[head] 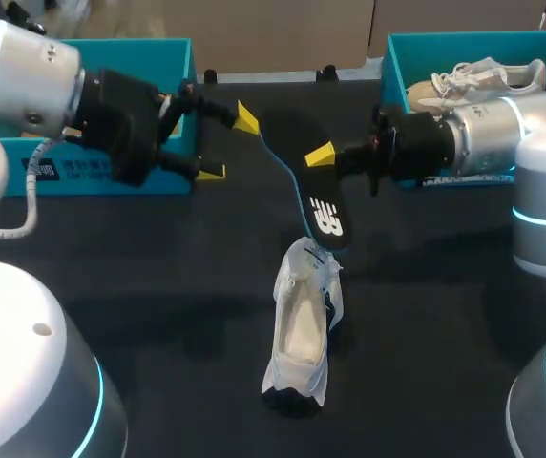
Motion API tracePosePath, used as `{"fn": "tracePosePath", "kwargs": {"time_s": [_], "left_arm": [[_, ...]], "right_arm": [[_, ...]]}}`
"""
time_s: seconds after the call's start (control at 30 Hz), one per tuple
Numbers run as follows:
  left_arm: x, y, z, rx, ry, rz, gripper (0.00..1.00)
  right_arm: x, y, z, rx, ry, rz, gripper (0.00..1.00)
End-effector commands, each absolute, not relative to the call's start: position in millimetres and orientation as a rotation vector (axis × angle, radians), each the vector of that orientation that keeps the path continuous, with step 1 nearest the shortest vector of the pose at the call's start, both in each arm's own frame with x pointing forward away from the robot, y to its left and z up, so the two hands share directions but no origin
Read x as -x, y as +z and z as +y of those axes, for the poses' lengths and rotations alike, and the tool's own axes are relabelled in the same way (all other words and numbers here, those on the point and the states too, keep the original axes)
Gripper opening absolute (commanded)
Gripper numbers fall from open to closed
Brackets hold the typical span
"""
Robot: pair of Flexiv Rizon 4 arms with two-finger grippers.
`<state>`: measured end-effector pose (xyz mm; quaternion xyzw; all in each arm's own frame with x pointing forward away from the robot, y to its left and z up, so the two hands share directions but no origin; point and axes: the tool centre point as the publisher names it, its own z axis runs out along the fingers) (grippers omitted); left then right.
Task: Take the shoe out of the shoebox, open the shoe tongue, remove and reinsert the insole, then place the shoe into the shoebox
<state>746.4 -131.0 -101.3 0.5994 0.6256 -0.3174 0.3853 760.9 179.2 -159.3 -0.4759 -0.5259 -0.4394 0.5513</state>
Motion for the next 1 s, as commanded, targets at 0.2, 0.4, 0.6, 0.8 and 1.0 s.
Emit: {"fn": "tracePosePath", "kwargs": {"time_s": [0.2,0.4,0.6,0.8,1.0], "left_arm": [[-815.3,-60.4,-135.2,-1.701,-0.552,1.8,1.0],[-840.2,-41.0,-141.1,-1.788,-0.46,1.858,1.0],[-846.5,-45.1,-152.5,-1.89,-0.375,1.929,1.0],[-854.0,-44.1,-162.1,-1.922,-0.343,1.986,1.0],[-859.2,-47.5,-175.1,-2.004,-0.312,2.065,1.0]], "right_arm": [[-760.3,-159.7,179.8,1.126,-1.04,-1.245,0.0],[-760.3,-159.7,179.8,1.126,-1.04,-1.245,0.0],[-760.3,-159.7,179.8,1.126,-1.04,-1.245,0.0],[-760.3,-159.7,179.8,1.126,-1.04,-1.245,0.0],[-760.3,-159.7,179.8,1.126,-1.04,-1.245,0.0]]}}
